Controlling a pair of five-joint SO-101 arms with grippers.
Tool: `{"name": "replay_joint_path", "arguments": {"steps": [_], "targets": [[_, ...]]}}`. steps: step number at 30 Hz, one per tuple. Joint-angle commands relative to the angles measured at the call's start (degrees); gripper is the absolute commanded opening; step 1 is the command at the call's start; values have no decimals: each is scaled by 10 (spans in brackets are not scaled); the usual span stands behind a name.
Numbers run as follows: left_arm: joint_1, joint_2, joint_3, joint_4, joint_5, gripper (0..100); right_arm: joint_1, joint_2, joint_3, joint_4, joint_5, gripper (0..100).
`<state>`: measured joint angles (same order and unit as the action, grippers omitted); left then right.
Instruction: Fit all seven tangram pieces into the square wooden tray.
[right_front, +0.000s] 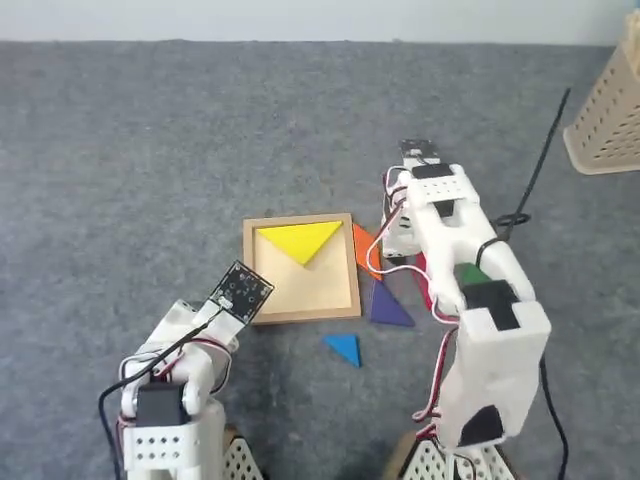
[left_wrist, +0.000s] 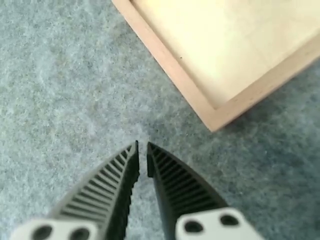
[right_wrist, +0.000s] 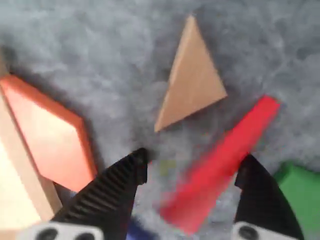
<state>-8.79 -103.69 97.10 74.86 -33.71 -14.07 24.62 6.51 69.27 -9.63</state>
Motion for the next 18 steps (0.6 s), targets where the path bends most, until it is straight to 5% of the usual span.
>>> {"name": "replay_joint_path", "arguments": {"steps": [1,18], "targets": [[-3,-10,-6,4,-6,25,15,7,-28,-8,-2,278],[-3,-10,-6,4,-6,25,15,-6,-29,-7,-2,8]]}}
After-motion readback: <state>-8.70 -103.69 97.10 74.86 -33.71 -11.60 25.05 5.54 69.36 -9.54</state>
